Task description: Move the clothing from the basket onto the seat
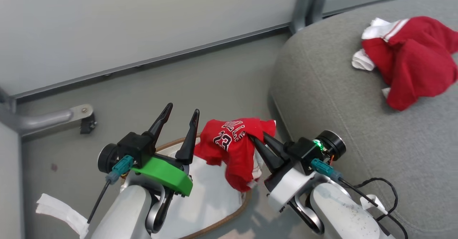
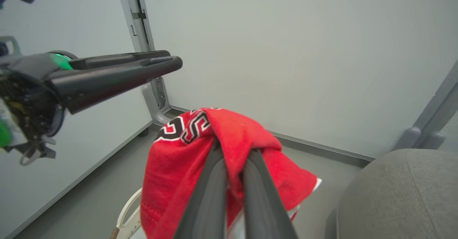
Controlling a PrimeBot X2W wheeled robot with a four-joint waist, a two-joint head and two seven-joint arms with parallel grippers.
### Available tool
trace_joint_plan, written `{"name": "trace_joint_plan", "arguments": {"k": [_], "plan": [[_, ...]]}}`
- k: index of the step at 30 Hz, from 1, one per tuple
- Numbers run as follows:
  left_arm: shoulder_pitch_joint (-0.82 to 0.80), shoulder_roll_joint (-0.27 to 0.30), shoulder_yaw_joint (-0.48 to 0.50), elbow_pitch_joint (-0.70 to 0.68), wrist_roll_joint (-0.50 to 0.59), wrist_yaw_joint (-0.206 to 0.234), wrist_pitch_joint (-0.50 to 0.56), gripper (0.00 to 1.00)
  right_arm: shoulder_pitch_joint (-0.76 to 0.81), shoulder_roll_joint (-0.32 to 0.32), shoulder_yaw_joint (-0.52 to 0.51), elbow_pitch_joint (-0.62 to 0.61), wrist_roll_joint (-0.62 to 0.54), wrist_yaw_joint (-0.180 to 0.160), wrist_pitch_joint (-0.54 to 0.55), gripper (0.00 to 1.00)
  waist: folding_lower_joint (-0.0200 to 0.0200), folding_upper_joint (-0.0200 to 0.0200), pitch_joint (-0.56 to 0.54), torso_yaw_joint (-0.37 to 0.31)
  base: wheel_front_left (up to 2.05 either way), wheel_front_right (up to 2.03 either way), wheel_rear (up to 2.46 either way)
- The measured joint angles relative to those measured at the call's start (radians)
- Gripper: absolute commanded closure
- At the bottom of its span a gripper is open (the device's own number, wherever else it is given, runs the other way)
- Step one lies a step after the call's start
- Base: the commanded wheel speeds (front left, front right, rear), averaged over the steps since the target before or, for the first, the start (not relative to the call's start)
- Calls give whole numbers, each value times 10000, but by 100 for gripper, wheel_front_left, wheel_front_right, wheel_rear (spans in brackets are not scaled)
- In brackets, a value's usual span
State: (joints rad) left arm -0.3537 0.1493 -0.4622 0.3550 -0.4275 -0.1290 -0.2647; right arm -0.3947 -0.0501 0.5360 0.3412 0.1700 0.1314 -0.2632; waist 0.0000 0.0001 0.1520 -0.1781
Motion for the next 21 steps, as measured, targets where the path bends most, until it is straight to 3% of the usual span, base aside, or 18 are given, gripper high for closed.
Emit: {"name": "trace_joint_plan", "arguments": {"k": [12,21], "plan": [[29,96,-268,98,180,0,0,0,486,-10,-884,-907,-211,0,0,100,0,0,358,-2718,0,0,0],[-215,322,-619,194,163,0,0,0,-267,-79,-2909,-2176,-1436,0,0,100,0,0,990,-3497,0,0,0]]}}
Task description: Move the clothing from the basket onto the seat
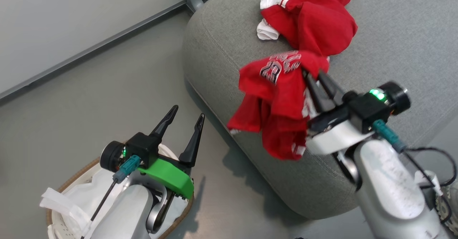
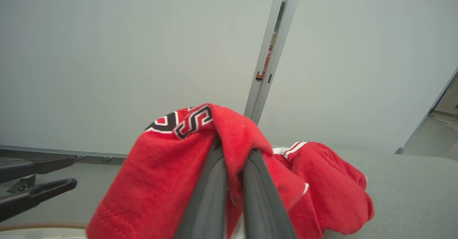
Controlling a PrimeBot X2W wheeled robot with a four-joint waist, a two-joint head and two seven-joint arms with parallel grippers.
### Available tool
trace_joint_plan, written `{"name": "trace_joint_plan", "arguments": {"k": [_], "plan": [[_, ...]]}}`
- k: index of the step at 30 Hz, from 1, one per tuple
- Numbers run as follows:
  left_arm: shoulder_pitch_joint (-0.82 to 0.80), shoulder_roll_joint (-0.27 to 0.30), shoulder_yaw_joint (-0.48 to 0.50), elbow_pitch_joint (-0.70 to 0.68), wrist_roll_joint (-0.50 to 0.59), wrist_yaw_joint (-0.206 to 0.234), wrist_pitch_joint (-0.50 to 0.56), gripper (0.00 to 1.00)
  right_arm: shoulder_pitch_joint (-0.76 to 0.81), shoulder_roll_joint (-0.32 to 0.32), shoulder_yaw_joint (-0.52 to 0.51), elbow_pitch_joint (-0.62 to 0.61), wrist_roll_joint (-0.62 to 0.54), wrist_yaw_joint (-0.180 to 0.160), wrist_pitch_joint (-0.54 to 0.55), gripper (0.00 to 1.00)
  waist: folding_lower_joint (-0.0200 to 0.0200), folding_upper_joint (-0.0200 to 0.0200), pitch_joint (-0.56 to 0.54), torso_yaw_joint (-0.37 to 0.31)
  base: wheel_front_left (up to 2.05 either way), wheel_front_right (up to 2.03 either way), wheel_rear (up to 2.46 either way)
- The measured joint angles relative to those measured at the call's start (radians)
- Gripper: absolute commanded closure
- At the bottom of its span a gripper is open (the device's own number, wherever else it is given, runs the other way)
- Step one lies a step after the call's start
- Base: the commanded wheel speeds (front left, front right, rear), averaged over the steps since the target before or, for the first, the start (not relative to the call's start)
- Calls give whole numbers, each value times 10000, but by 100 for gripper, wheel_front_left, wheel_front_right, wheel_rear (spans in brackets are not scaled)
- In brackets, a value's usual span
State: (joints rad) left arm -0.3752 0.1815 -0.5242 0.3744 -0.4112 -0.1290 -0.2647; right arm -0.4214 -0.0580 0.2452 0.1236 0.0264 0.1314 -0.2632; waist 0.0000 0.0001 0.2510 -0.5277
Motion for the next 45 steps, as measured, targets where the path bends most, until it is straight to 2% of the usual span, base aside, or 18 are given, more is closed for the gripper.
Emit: {"name": "trace_joint_plan", "arguments": {"k": [4,8,12,15,21,30,31,32,33,34,35,36,40,45], "plan": [[-41,150,-31,-125,6,0,0,0,-1563,-803,-523,-351,-360,0,0,100,0,0,377,-87,0,0,0],[-56,433,40,-215,46,0,0,0,-3457,-1620,-759,-165,-604,0,0,100,0,0,785,-128,0,0,0],[-289,748,-31,-341,104,0,0,0,-5194,-2257,-1511,525,-844,0,-4,100,0,0,1264,-102,0,0,0],[-575,882,-209,-430,102,0,0,0,-5832,-2493,-2219,1363,-1162,0,-10,100,0,0,1630,17,0,0,0],[-1034,1181,-485,-535,84,0,0,0,-5899,-2368,-3670,3101,-1942,0,-8,100,0,0,2349,398,0,0,0],[-1465,1452,-658,-568,-75,0,0,0,-4438,-1413,-5074,5670,-2778,0,0,100,1,0,3230,994,0,0,0],[-1515,1455,-654,-550,-98,0,0,0,-4292,-1306,-5241,5856,-2851,0,0,96,1,0,3281,1055,0,0,0],[-1543,1453,-635,-531,-100,0,0,0,-4178,-1197,-5425,5973,-2897,0,-2,81,1,0,3317,1110,0,0,0],[-1546,1440,-625,-506,-102,0,0,0,-4091,-1137,-5530,6025,-2938,0,0,70,1,0,3331,1145,0,0,0],[-1546,1430,-619,-466,-104,0,0,0,-3983,-1085,-5662,6067,-2993,0,0,70,1,0,3319,1172,0,0,0],[-1546,1415,-610,-433,-107,0,0,0,-3868,-1012,-5791,6078,-2995,0,-2,15,1,0,3284,1185,0,0,0],[-1546,1375,-591,-428,-119,0,0,0,-3777,-988,-5887,6078,-2995,0,0,0,1,0,3247,1191,0,0,0],[-1456,1141,-456,-305,-176,0,0,0,-3186,-918,-6140,5753,-2882,0,-2,0,1,0,2950,1176,0,0,0],[-1047,819,-232,-155,-176,0,0,0,-2011,-963,-5983,5062,-2621,0,0,0,1,0,2415,1171,0,0,0]]}}
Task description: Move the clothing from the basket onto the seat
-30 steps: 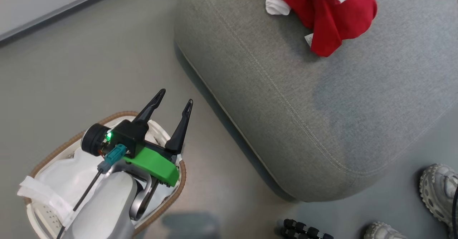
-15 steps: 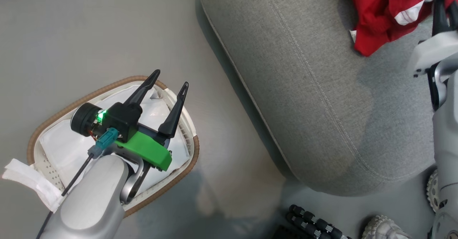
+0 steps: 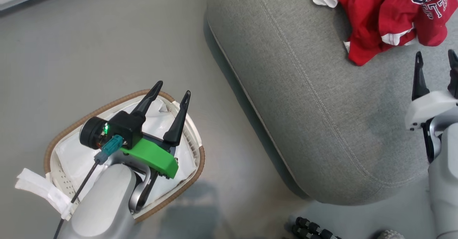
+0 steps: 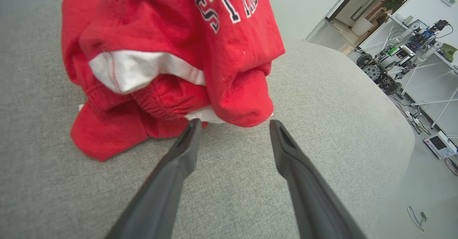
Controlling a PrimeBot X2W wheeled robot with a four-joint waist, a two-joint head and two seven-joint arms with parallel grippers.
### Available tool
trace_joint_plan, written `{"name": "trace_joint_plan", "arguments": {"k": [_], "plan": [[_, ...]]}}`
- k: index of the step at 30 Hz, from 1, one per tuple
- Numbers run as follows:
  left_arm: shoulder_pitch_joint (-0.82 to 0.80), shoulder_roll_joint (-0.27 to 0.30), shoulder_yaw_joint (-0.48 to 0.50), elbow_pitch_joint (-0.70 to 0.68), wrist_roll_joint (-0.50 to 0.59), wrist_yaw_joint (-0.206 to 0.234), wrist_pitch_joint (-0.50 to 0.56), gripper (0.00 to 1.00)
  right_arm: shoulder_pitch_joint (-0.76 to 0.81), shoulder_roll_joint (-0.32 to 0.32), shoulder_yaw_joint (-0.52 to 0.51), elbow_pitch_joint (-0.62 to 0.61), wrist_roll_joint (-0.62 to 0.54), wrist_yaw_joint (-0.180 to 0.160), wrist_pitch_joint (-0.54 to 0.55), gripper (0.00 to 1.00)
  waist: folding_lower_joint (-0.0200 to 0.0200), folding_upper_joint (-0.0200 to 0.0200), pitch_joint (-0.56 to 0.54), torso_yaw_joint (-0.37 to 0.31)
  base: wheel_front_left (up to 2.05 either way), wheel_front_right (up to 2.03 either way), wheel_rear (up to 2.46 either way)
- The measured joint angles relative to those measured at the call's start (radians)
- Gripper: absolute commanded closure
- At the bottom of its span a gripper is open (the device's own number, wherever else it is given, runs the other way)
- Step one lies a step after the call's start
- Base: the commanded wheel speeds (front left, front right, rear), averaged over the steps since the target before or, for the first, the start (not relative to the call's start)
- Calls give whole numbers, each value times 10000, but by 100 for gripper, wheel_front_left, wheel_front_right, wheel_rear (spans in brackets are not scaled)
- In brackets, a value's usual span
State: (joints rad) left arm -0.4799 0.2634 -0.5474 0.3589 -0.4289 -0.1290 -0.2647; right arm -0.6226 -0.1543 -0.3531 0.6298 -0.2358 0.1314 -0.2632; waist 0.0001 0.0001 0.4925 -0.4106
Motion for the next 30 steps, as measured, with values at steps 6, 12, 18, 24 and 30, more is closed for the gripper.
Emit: {"name": "trace_joint_plan", "arguments": {"k": [6,12,18,24,30], "plan": [[547,-401,468,15,73,0,0,0,1347,205,472,-1110,441,0,0,0,0,0,-726,107,0,0,0],[1104,-723,1101,29,192,0,0,0,1818,562,1267,-1923,1241,0,0,0,0,0,-1379,405,0,0,0],[1563,-1016,2102,123,585,0,0,0,1834,849,2382,-2416,1877,0,0,0,0,-1,-1785,1118,0,0,0],[1941,-1381,3471,293,1151,2,0,0,1827,1032,3208,-2447,2211,0,0,0,0,-1,-2088,1974,0,0,0],[2330,-1641,4475,504,1680,2,0,0,1882,1058,3789,-2326,2897,0,-2,0,0,-1,-2372,2842,0,0,0]]}}
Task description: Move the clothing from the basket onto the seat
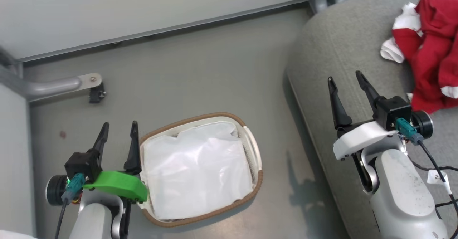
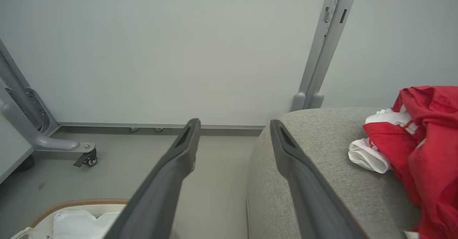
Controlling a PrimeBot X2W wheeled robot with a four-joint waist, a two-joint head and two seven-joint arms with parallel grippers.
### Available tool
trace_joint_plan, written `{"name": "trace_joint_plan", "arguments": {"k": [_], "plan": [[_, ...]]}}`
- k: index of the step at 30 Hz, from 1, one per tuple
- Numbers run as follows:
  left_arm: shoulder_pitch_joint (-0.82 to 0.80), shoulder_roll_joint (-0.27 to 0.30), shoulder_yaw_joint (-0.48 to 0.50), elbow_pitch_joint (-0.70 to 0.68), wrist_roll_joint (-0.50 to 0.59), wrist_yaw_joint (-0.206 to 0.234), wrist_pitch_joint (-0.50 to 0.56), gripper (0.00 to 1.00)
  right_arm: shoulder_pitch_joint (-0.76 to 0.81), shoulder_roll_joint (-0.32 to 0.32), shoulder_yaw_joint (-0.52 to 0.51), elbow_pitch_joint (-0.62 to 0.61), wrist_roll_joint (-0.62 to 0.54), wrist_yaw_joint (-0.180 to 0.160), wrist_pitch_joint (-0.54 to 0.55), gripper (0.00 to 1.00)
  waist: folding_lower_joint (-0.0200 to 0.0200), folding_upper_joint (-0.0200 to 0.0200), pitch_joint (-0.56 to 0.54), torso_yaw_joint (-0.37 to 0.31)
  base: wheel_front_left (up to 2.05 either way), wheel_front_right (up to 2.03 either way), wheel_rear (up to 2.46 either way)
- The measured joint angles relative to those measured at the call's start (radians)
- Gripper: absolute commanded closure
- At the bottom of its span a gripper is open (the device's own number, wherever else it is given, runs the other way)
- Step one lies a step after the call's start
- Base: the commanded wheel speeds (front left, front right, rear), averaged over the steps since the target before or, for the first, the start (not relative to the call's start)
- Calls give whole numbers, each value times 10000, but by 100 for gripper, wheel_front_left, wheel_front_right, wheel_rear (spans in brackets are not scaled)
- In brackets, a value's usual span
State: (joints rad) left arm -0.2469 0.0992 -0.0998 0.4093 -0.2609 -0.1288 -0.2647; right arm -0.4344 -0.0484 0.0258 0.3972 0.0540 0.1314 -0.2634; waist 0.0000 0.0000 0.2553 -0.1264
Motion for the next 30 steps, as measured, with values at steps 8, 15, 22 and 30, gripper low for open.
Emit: {"name": "trace_joint_plan", "arguments": {"k": [8,15,22,30], "plan": [[786,-290,1095,153,353,0,0,0,757,-2,242,203,439,0,2,0,0,0,-668,761,0,0,0],[1600,-449,1406,207,378,0,0,0,1540,-6,299,387,458,0,0,0,0,0,-1440,1036,0,0,0],[2301,-477,1369,291,347,0,0,0,2288,-4,316,514,470,0,0,0,-1,0,-2162,1133,0,0,0],[2575,-539,1252,656,167,0,6,100,2743,44,284,782,468,0,12,100,0,0,-2489,1173,0,0,0]]}}
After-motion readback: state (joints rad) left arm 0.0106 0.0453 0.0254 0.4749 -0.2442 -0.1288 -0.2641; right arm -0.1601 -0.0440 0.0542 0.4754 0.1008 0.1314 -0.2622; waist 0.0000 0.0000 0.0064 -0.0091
